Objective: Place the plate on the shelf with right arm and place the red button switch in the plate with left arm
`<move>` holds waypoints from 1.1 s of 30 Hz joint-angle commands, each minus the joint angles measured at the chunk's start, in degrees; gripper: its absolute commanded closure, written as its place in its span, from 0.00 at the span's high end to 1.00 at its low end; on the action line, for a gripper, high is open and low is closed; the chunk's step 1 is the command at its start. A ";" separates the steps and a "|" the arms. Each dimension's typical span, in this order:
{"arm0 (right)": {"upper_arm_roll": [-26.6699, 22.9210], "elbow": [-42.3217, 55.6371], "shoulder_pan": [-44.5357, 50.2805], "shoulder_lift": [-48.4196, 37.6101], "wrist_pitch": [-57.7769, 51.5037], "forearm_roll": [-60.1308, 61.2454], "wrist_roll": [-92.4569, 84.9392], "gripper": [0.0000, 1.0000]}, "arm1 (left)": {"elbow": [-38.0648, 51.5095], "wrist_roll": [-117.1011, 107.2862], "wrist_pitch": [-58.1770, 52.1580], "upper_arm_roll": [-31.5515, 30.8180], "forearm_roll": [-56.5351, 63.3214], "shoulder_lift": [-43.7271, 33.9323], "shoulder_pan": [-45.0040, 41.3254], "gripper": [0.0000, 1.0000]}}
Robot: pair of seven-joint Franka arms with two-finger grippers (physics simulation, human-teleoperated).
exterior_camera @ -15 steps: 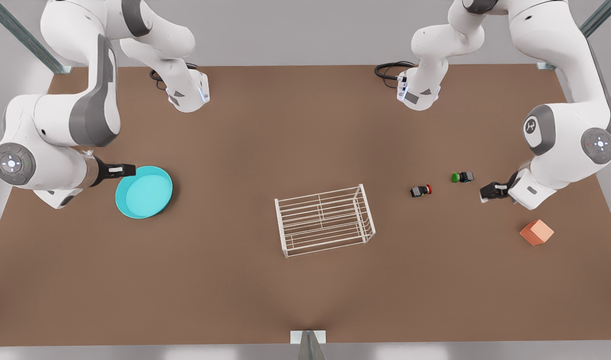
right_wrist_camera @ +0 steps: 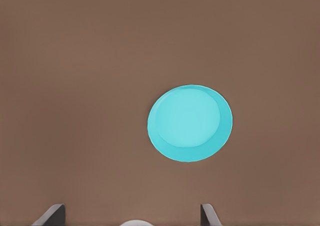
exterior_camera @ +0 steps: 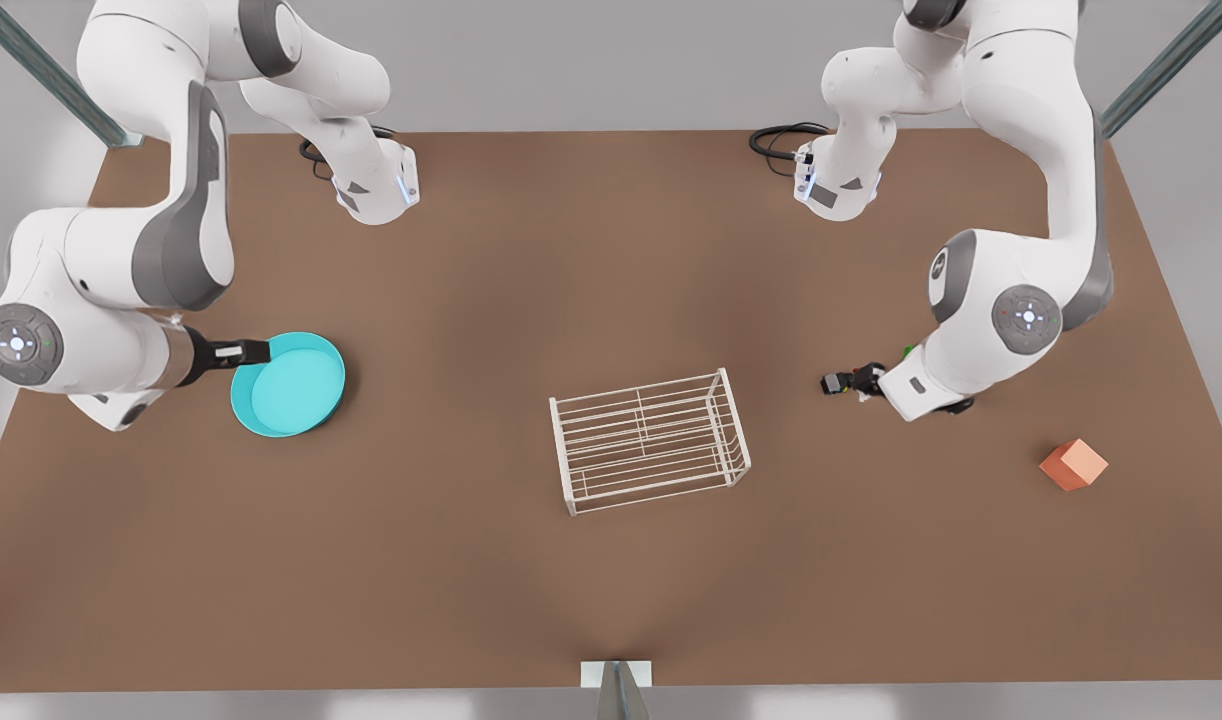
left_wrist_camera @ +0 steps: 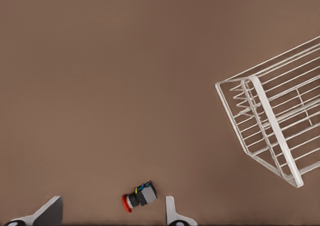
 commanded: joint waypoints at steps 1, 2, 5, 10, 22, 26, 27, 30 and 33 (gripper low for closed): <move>0.04 -0.30 -0.81 -0.02 1.22 0.83 -1.65 1.00 | -0.38 0.45 -1.83 -0.42 0.44 -0.10 -0.28 1.00; 0.04 -0.48 -0.98 -0.02 1.22 0.74 -1.65 1.00 | -0.47 0.28 -1.30 -0.78 0.88 -0.10 -0.37 1.00; 0.04 -0.56 -0.98 -0.02 1.22 0.74 -1.83 1.00 | -0.47 0.63 -1.47 -0.78 1.15 -0.27 -1.07 1.00; 0.04 -0.56 -1.25 0.68 1.83 0.74 -1.91 1.00 | -4.24 0.10 0.28 -1.04 6.59 -1.50 -2.30 1.00; -1.81 -27.87 -17.86 9.93 39.25 1.89 -28.81 1.00 | -21.39 9.69 9.69 -2.97 7.93 -7.57 -2.92 1.00; -3.83 -44.42 -17.33 -0.72 43.48 1.62 -30.91 1.00 | -25.52 -30.84 10.22 -2.53 7.21 -9.24 -2.04 1.00; -4.36 -45.47 -17.33 -0.46 45.68 1.71 -33.12 1.00 | -26.22 -30.22 11.27 -2.53 7.03 -9.24 -2.04 1.00; -6.12 -46.71 -17.77 3.67 51.48 1.53 -33.38 1.00 | -28.68 -1.16 12.33 -2.27 5.80 -10.99 -2.04 1.00; -6.73 -46.27 -19.35 7.10 55.27 10.23 -41.20 1.00 | -28.51 8.89 15.84 -2.53 7.65 -11.61 -2.21 1.00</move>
